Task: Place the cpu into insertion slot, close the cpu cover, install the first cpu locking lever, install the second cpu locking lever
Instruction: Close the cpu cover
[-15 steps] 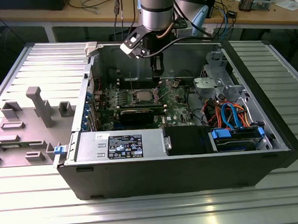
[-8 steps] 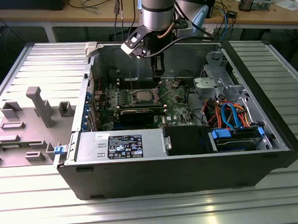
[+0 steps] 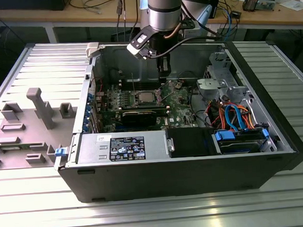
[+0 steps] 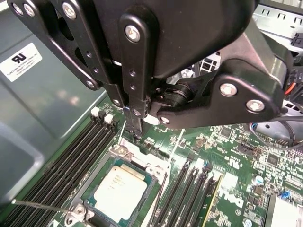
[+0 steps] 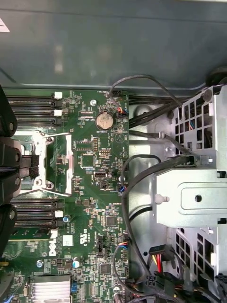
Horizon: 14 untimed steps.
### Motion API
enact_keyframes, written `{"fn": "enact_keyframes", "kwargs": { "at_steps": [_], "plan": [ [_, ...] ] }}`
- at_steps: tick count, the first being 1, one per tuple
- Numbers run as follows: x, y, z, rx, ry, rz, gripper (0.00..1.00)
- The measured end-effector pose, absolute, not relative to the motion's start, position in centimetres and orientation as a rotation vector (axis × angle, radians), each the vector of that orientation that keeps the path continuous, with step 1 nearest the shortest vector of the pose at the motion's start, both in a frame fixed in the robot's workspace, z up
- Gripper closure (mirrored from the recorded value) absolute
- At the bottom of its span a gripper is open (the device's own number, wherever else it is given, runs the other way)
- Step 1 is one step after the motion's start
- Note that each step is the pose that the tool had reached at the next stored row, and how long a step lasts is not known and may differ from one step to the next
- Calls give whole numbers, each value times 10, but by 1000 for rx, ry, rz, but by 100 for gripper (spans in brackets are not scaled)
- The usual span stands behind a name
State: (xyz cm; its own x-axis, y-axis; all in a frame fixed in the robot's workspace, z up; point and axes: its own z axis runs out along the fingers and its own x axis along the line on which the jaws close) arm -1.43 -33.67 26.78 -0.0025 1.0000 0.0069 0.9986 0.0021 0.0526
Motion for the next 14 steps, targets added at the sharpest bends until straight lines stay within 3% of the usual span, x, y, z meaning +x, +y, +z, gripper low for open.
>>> {"fn": "enact_keyframes", "kwargs": {
  "at_steps": [14],
  "plan": [
    [2, -336, 268, 2194, 2199, 62, 89]
  ]
}}
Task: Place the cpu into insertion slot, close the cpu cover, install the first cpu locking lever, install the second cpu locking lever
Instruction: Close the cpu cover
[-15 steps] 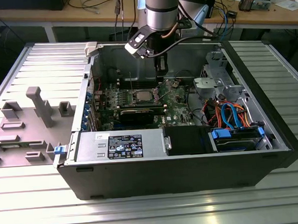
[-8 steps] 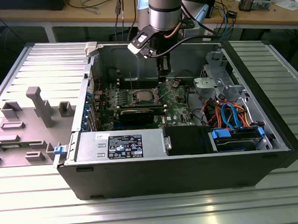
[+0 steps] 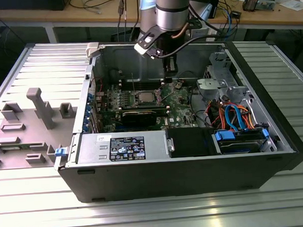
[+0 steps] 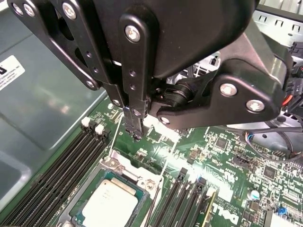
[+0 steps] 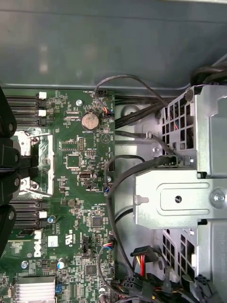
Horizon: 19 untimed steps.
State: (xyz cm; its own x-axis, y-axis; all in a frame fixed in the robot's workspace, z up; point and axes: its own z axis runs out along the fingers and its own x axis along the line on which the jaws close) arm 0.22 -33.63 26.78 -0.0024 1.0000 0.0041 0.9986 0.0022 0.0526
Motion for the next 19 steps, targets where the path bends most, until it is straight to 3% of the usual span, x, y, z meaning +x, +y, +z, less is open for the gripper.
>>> {"fn": "enact_keyframes", "kwargs": {
  "at_steps": [19],
  "plan": [
    [19, -335, 268, 2193, 2199, 61, 89]
  ]
}}
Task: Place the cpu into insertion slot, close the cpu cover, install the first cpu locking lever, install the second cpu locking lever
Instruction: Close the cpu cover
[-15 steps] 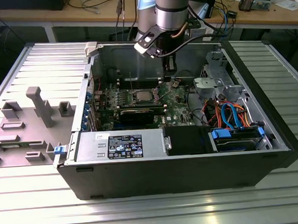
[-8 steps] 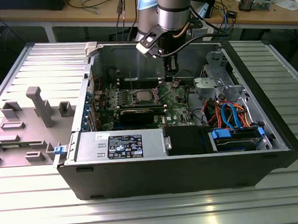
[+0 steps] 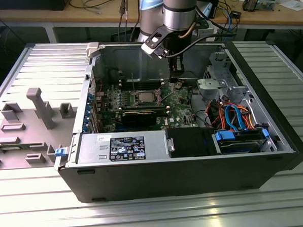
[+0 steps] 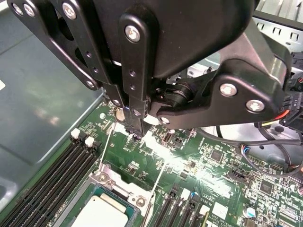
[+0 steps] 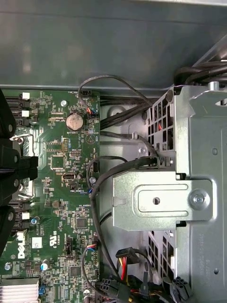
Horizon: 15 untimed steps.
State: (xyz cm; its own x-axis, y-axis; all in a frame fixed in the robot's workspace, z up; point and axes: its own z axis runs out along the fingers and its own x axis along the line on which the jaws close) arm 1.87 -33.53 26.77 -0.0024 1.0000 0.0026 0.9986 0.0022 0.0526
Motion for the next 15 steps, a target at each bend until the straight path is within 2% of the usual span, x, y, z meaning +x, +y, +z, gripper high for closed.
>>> {"fn": "enact_keyframes", "kwargs": {
  "at_steps": [15],
  "plan": [
    [20, -333, 268, 2194, 2199, 61, 89]
  ]
}}
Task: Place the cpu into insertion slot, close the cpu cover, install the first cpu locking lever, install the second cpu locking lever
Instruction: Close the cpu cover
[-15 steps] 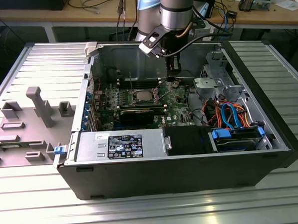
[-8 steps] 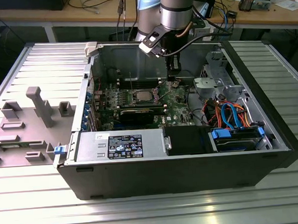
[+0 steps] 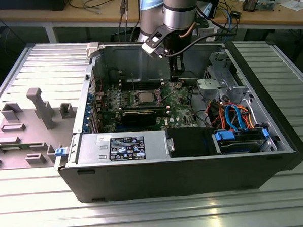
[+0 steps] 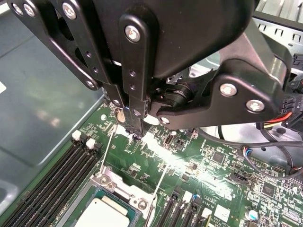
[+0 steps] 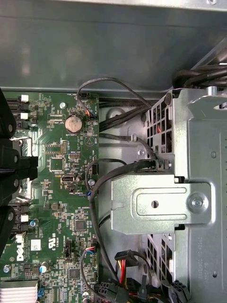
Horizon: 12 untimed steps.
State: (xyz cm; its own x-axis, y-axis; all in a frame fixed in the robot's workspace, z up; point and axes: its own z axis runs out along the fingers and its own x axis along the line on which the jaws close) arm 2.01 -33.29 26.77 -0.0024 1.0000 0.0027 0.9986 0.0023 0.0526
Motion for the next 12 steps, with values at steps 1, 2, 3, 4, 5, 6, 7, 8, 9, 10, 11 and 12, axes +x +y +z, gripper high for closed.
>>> {"fn": "enact_keyframes", "kwargs": {
  "at_steps": [1, 2, 3, 4, 5, 6, 7, 8, 9, 10, 11, 12],
  "plan": [
    [20, -333, 268, 2194, 2199, 61, 89],
    [20, -333, 268, 2193, 2199, 61, 89],
    [20, -333, 268, 2193, 2199, 61, 89],
    [20, -333, 268, 2193, 2199, 61, 89],
    [20, -333, 268, 2194, 2199, 61, 89],
    [21, -333, 268, 2194, 2199, 61, 89],
    [21, -333, 268, 2193, 2199, 61, 89],
    [21, -333, 268, 2193, 2199, 61, 89],
    [22, -333, 268, 2193, 2199, 61, 89],
    [22, -333, 268, 2193, 2199, 61, 89],
    [25, -333, 268, 2194, 2199, 61, 89],
    [26, -333, 268, 2194, 2199, 61, 89]
  ]
}}
